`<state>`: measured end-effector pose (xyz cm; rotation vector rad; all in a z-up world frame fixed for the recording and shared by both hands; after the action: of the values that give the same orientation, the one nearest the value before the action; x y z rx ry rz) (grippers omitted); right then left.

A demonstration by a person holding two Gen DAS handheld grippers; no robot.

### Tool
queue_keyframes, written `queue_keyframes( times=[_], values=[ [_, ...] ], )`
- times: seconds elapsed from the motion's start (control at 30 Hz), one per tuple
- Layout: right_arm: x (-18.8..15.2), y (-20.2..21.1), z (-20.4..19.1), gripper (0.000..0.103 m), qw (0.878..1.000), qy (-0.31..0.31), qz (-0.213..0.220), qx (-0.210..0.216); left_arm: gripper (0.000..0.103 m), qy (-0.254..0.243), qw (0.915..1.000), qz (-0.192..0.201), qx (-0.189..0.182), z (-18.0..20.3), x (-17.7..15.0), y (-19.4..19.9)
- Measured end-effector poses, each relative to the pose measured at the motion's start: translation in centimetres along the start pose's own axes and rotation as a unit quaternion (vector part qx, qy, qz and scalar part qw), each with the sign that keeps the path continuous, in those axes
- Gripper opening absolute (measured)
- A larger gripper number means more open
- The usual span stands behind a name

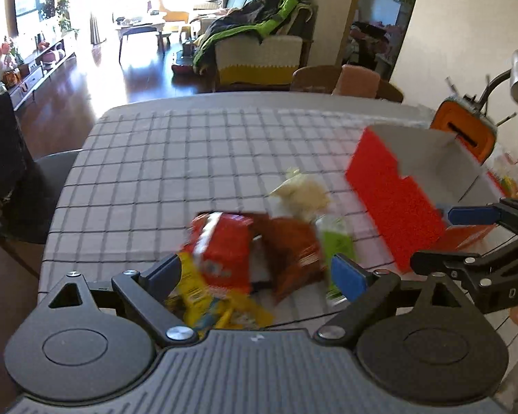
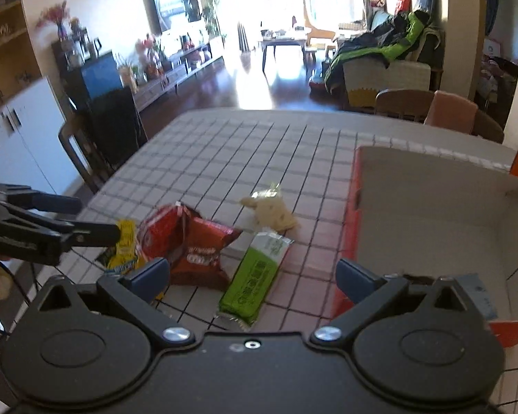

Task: Organize snacks
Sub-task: 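Move both tools back over the snack pile, then grasp the yellow sesame packet with left tool while right tool grasps green biscuit bar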

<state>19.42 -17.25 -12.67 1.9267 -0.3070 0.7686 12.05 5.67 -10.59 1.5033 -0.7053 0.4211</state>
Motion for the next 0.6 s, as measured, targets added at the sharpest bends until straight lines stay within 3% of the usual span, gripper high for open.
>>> queue_keyframes(
  times=[0.37,0.6],
  values=[
    [-2.4,-6.1,-1.5,0.095,0.996,-0.003,-0.077,-0.033,0.094,0.007,0.9988,-0.045,-0.02,-1.4,-5.1,-2.3],
    [-2.6,-9.1,-0.8,0.082,0.993,0.005,-0.096,-0.066,0.093,-0.071,0.9962,-0.039,-0.033,1.2,-5.6,-3.4]
  ],
)
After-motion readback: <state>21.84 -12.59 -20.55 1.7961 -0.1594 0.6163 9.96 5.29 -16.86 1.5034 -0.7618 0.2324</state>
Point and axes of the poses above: each gripper's, at about its wrist camera, not at the fingertips, and y roughly against the way its jaws point, z to its right, x to its top, the point moved 6 cm from there along -y, roughly the way its jaws point, and after that the axes turned 15 degrees about -y, right-handed, at the moved point
